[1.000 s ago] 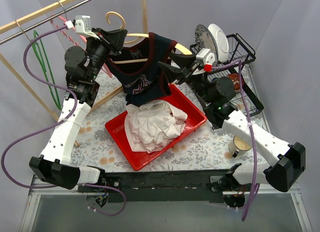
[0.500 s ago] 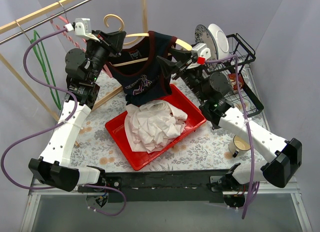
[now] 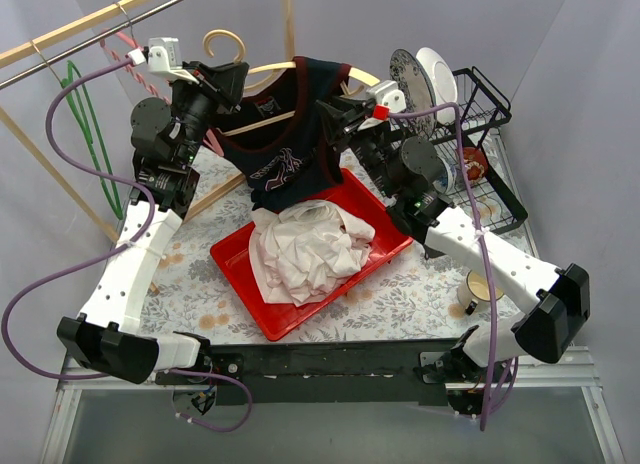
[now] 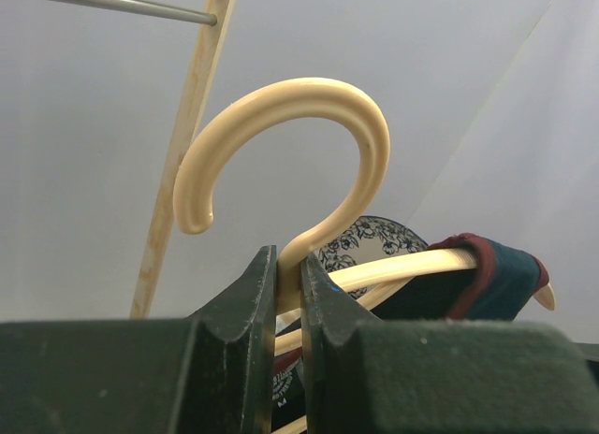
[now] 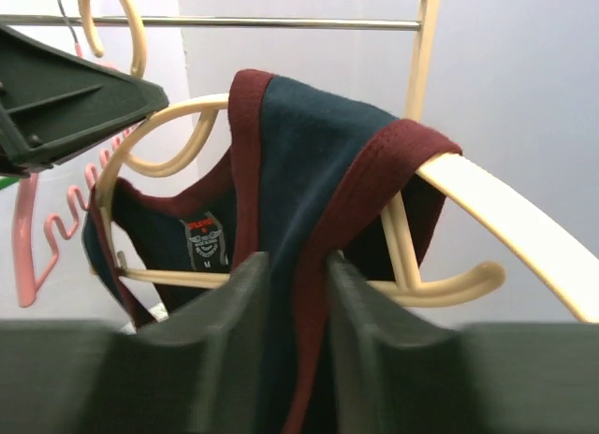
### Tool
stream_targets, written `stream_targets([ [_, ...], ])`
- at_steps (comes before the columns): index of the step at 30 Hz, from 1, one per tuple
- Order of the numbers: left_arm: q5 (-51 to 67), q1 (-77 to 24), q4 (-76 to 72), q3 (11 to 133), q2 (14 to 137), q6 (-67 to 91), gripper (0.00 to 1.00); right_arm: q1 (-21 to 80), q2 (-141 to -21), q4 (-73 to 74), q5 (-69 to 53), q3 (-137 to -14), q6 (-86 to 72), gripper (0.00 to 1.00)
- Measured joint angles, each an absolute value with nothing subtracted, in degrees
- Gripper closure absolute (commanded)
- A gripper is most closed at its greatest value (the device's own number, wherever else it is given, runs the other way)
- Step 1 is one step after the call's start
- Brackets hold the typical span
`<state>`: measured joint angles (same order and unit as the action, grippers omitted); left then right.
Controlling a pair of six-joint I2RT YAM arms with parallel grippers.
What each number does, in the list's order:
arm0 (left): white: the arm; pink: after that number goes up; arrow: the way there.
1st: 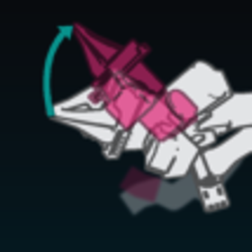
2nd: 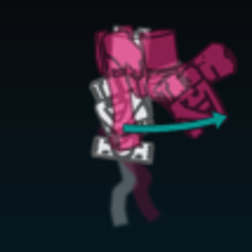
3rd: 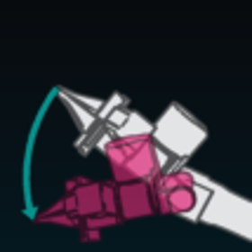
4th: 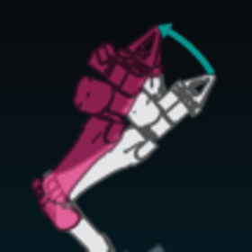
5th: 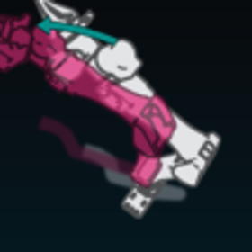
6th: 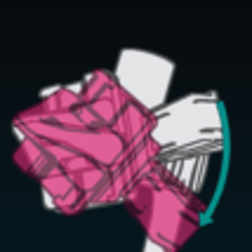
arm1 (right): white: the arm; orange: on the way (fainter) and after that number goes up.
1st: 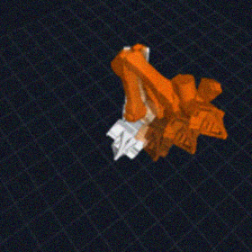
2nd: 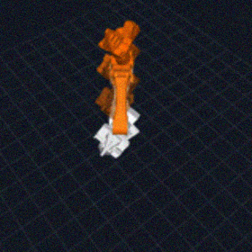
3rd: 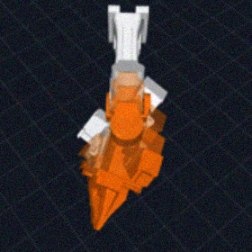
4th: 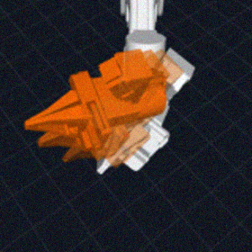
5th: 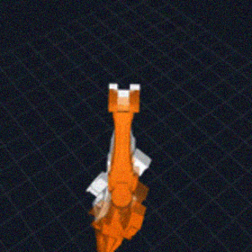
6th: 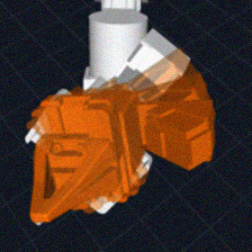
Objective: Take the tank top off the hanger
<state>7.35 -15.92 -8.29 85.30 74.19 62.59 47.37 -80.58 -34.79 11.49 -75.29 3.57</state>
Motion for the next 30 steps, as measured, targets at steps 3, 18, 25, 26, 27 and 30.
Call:
stream_targets([
  [3,7.09,-15.99,-8.19,84.71,74.0,62.59,1.0,47.24,-80.88,-34.17,11.62,-76.01,3.51,0.99],
  [18,4.64,-16.29,-8.1,83.02,72.36,59.35,1.0,47.27,-76.49,-32.6,15.27,-76.03,5.87,0.99],
  [25,3.27,-16.36,-7.57,82.87,72.03,57.39,1.0,46.17,-73.43,-32.23,18.26,-75.99,6.92,0.99],
  [26,3.16,-16.38,-7.49,82.87,71.96,57.32,1.0,45.91,-73.28,-31.94,18.63,-75.94,6.96,0.99],
  [27,3.09,-16.38,-7.35,82.87,71.88,57.28,1.0,45.67,-73.08,-31.7,19.05,-75.61,6.98,0.99],
  [30,2.9,-16.47,-6.31,82.98,71.68,57.28,1.0,45.04,-71.64,-31.22,20.27,-73.01,6.52,0.99],
])
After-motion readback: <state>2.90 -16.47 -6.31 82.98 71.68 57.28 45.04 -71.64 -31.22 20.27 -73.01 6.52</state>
